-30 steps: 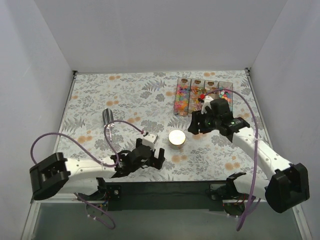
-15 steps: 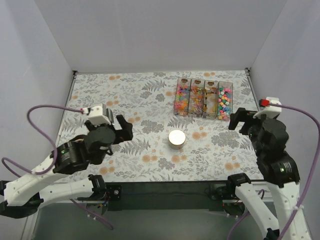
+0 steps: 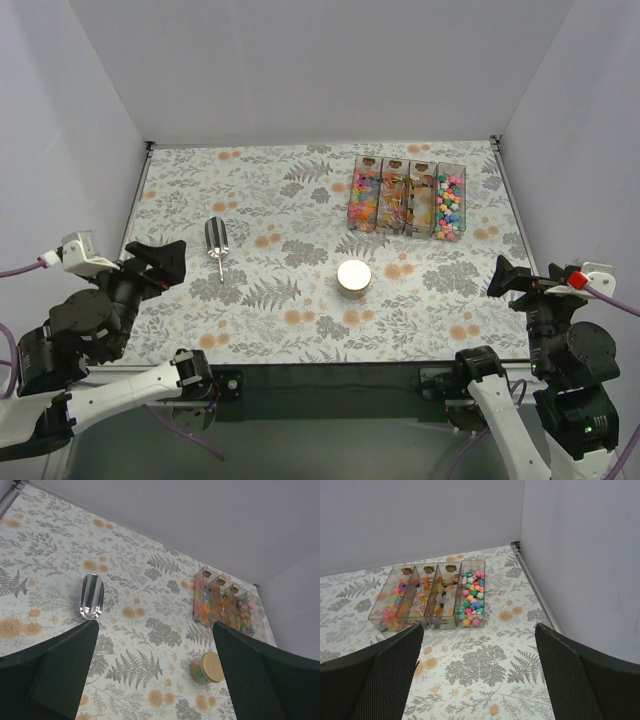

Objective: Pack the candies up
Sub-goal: Reset both arms

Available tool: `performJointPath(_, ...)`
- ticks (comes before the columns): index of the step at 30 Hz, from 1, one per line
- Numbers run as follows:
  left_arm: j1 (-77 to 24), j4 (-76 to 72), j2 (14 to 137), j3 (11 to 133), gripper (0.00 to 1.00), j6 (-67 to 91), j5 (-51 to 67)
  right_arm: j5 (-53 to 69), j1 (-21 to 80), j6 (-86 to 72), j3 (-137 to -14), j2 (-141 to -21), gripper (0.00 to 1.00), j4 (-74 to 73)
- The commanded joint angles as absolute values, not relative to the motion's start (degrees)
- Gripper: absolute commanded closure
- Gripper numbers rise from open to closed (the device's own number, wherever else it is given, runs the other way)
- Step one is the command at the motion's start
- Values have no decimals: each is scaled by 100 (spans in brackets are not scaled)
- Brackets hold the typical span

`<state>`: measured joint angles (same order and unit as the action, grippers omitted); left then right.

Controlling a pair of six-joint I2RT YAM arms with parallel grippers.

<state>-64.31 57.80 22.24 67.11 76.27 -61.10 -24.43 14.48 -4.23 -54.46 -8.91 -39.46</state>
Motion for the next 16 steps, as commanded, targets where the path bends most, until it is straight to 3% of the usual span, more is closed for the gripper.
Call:
performJointPath(1, -6416, 5950, 2338, 6662, 2, 7629, -6354, -2610, 1450, -264, -5414, -835, 2, -3920)
performJointPath(16, -6416, 5592, 2083, 6179, 2, 7568, -6583, -2487, 1468, -255, -5291, -897, 2, -3876)
